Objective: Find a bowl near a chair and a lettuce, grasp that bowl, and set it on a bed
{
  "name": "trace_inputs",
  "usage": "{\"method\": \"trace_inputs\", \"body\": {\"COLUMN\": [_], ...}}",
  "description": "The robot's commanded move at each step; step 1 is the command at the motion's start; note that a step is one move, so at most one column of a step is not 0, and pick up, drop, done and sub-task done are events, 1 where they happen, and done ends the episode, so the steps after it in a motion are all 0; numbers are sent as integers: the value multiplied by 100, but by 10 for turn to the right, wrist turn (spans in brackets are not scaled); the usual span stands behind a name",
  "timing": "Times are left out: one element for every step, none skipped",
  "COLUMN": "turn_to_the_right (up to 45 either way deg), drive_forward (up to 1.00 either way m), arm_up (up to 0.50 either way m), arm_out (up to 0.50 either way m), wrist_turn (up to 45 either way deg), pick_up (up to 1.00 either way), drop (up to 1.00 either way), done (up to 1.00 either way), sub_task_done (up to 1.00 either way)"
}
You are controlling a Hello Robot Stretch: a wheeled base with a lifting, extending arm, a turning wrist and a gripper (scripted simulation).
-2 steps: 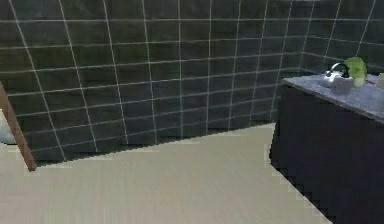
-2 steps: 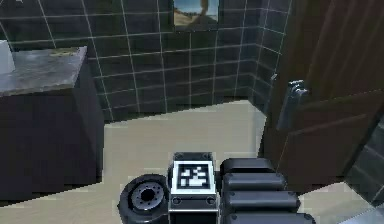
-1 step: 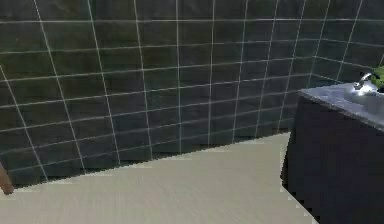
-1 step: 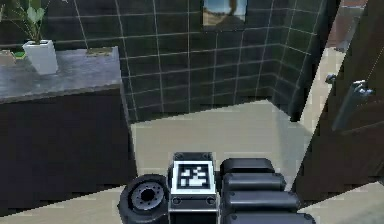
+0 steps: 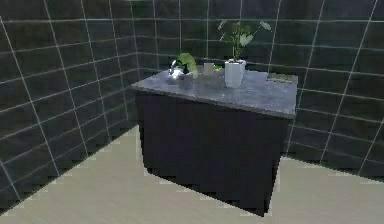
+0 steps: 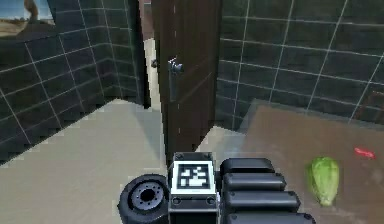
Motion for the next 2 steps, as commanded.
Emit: {"method": "trace_inputs", "body": {"turn_to_the_right": [390, 30], "drive_forward": [0, 0], "arm_up": [0, 0], "arm_out": [0, 0], "wrist_turn": [0, 0], "pick_up": [0, 0], "drop": [0, 0], "done": [0, 0], "sub_task_done": [0, 0]}}
